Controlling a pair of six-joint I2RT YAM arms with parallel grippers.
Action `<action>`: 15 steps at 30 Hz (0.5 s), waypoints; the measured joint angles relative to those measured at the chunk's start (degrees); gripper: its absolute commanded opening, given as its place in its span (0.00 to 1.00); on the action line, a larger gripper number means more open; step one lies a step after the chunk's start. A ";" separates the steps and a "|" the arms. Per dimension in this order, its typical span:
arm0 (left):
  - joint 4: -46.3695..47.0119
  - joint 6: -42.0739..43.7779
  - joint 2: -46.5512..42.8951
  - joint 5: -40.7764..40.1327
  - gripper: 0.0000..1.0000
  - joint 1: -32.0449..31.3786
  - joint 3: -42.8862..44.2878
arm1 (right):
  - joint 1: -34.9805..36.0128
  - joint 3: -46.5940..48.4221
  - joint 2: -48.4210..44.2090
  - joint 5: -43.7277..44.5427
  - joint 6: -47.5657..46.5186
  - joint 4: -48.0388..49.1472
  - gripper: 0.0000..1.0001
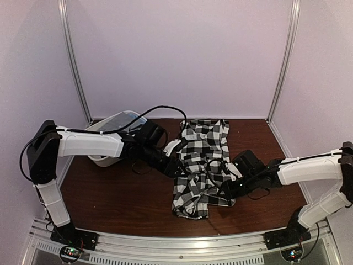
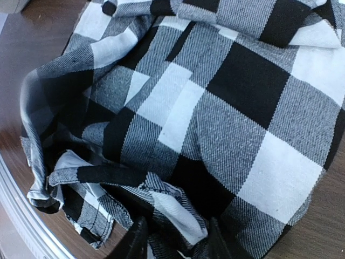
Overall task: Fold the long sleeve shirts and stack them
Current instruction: Flatten out the crumpled shirt at the center of the board.
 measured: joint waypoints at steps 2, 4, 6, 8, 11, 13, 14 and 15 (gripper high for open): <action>-0.24 -0.04 2.16 -1.14 0.49 0.11 1.75 | 1.25 0.02 0.44 0.42 0.15 -0.48 0.18; -0.35 -0.04 4.26 -1.53 0.49 0.15 3.41 | 2.54 0.02 0.15 0.59 0.28 -1.20 0.12; -0.66 0.00 6.36 -1.55 0.49 0.15 4.96 | 3.80 0.00 -0.59 0.55 0.04 -2.16 0.11; -0.94 0.07 8.28 -0.98 0.48 0.15 6.51 | 5.31 -0.20 -2.12 0.11 -0.13 -3.21 0.10; -1.64 0.50 10.05 0.85 0.48 0.15 7.61 | 7.19 -1.07 -4.66 -0.90 -0.35 -4.61 0.11; -2.05 0.98 10.91 2.45 0.48 0.02 8.02 | 7.85 -1.95 -5.92 -1.29 -0.35 -5.97 0.18; -2.14 1.22 11.23 3.26 0.47 -0.07 8.11 | 7.96 -2.21 -6.38 -1.31 -0.31 -6.60 0.24; -2.29 1.55 11.61 4.42 0.47 -0.24 8.20 | 8.02 -2.29 -6.82 -1.31 0.04 -7.37 0.31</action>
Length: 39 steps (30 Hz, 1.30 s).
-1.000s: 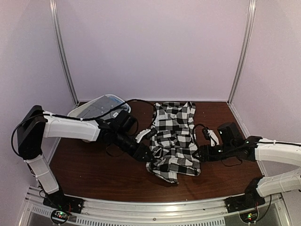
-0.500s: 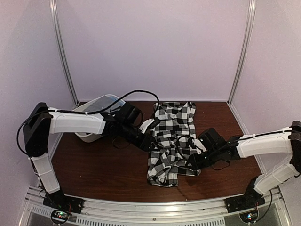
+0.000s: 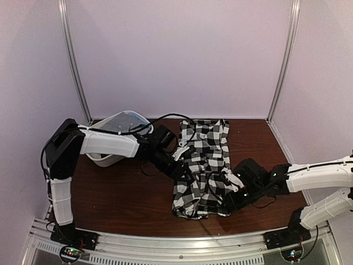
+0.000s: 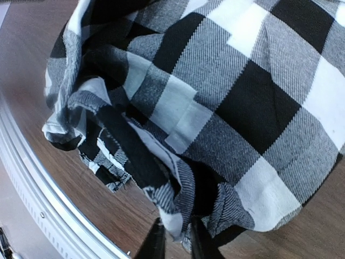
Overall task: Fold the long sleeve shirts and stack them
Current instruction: Flatten out the crumpled shirt at the center of the board.
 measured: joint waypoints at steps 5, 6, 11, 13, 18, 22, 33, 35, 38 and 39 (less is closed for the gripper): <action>-1.01 1.16 1.97 5.57 0.45 -1.18 0.00 | 0.00 2.40 -2.73 2.89 1.16 -2.97 0.47; -1.01 1.31 2.27 6.43 0.45 -1.42 -0.02 | 0.00 3.48 -2.73 3.93 1.44 -3.32 0.47; -1.14 2.21 2.64 10.60 0.47 -2.86 -1.86 | -0.92 9.73 -1.03 10.95 2.34 -3.08 0.47; -1.53 2.58 2.64 11.52 0.49 -3.26 -2.36 | -2.16 10.80 0.90 12.68 2.71 -2.12 0.45; -2.29 3.41 2.64 13.62 0.59 -3.65 -3.58 | -4.11 12.76 10.05 14.12 2.58 0.20 0.40; -2.25 4.09 2.64 16.24 0.61 -3.65 -4.61 | -3.48 13.16 15.61 12.79 2.19 1.38 0.40; -0.28 1.44 0.96 18.40 0.59 -2.80 -8.20 | 5.38 5.86 11.93 6.91 1.75 1.27 0.46; -0.02 0.26 -0.98 16.48 0.59 -1.25 -8.04 | 5.75 5.68 10.75 6.73 2.01 0.13 0.50; 0.28 -1.22 -3.76 12.09 0.59 2.12 -6.75 | 5.46 6.82 8.31 8.28 2.27 -1.73 0.54; 0.42 -1.64 -4.26 10.34 0.59 3.41 -5.95 | 5.18 7.91 7.67 9.14 2.23 -2.54 0.55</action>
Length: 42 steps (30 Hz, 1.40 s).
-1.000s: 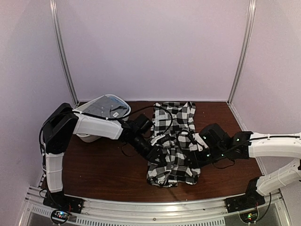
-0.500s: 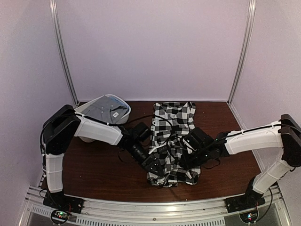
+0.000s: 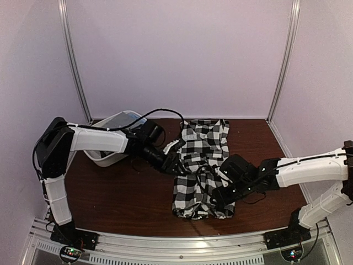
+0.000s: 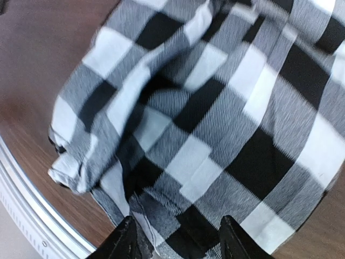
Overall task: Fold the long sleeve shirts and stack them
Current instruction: Flatten out the crumpled shirt at the center of the board.
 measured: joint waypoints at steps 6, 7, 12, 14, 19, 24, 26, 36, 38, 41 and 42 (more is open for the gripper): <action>0.31 -2.01 1.46 -12.92 0.59 6.21 6.54 | -6.40 7.28 -0.87 4.59 0.28 0.85 0.58; 0.39 -2.36 2.32 -14.93 0.59 6.80 7.43 | -7.69 8.09 -0.66 5.16 0.31 1.57 0.58; 0.48 -4.17 7.63 -21.42 0.59 8.63 11.26 | -11.93 12.28 4.85 7.41 -0.28 6.49 0.59; 0.72 -4.85 9.03 -22.25 0.59 8.72 11.89 | -13.57 14.47 8.98 7.34 -1.09 8.92 0.59; 0.85 -6.16 10.49 -22.49 0.59 8.66 13.14 | -18.16 20.98 20.17 6.16 -3.28 13.66 0.60; 1.33 -6.60 10.51 -22.27 0.59 8.66 14.23 | -20.87 26.38 28.17 4.24 -4.98 15.72 0.60; 1.51 -6.62 10.51 -22.21 0.59 8.57 14.45 | -21.11 27.74 30.03 3.30 -5.40 16.09 0.59; 1.66 -6.62 10.51 -21.59 0.59 7.41 14.86 | -21.05 27.85 32.00 -0.35 -5.51 16.26 0.57; 1.66 -6.62 10.51 -21.42 0.59 6.97 15.19 | -21.05 27.30 31.98 -0.68 -5.49 16.57 0.56; 1.68 -6.64 10.51 -21.27 0.59 6.43 15.39 | -20.79 26.10 31.98 -1.20 -5.31 16.63 0.54; 1.68 -6.64 10.51 -21.22 0.59 6.27 15.39 | -20.65 25.81 31.98 -1.36 -5.29 16.61 0.53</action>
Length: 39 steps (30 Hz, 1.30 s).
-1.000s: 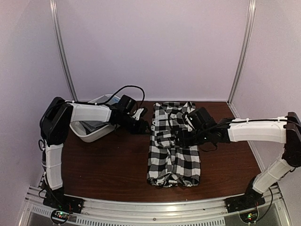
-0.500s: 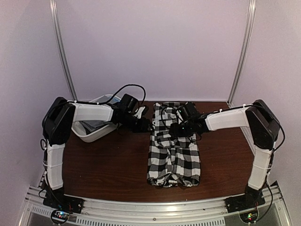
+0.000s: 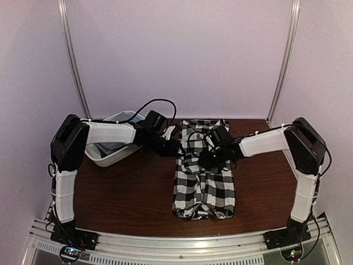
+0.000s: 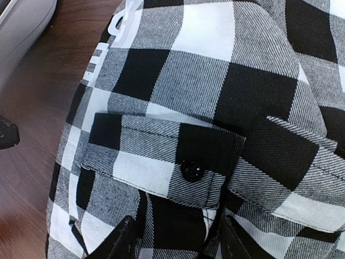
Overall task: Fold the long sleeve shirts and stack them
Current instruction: Flatten out the crumpled shirt at the center of the board.
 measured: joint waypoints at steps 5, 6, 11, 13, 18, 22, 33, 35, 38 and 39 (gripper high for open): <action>0.00 -0.07 0.00 0.04 0.59 -0.20 0.02 | 0.35 -0.42 0.00 -0.63 0.15 0.26 0.35; 0.00 -0.07 0.00 0.04 0.59 -0.20 0.02 | 0.37 -0.42 0.00 -0.81 0.22 0.35 0.29; 0.04 -0.09 0.00 0.33 0.59 -0.35 0.02 | 0.37 -0.31 0.00 -2.51 -0.02 0.44 0.06; 0.31 -0.07 0.00 0.57 0.61 -0.37 -0.02 | 0.37 0.15 -0.02 -3.58 0.17 0.59 0.04; 3.10 0.07 -0.20 1.79 0.65 -0.39 -2.08 | 0.46 2.89 -0.33 -7.21 0.46 1.97 0.04; 3.67 0.57 -0.48 2.25 0.71 -0.68 -3.34 | 0.66 6.01 -0.35 -10.86 1.53 3.39 0.04; 8.70 0.50 -2.05 1.90 0.76 -1.51 -4.26 | 0.79 9.88 -0.33 -20.13 6.93 10.03 0.05; 9.11 0.39 -2.08 1.42 0.72 -1.57 -4.33 | 0.79 9.88 -0.33 -20.98 7.98 11.08 0.05; 9.46 -0.04 -2.08 0.55 0.51 -1.79 -4.42 | 0.79 9.88 -0.33 -21.55 9.11 12.24 0.06; 9.49 -0.15 -2.08 0.17 0.40 -1.88 -4.42 | 0.79 9.88 -0.33 -21.66 9.31 12.37 0.08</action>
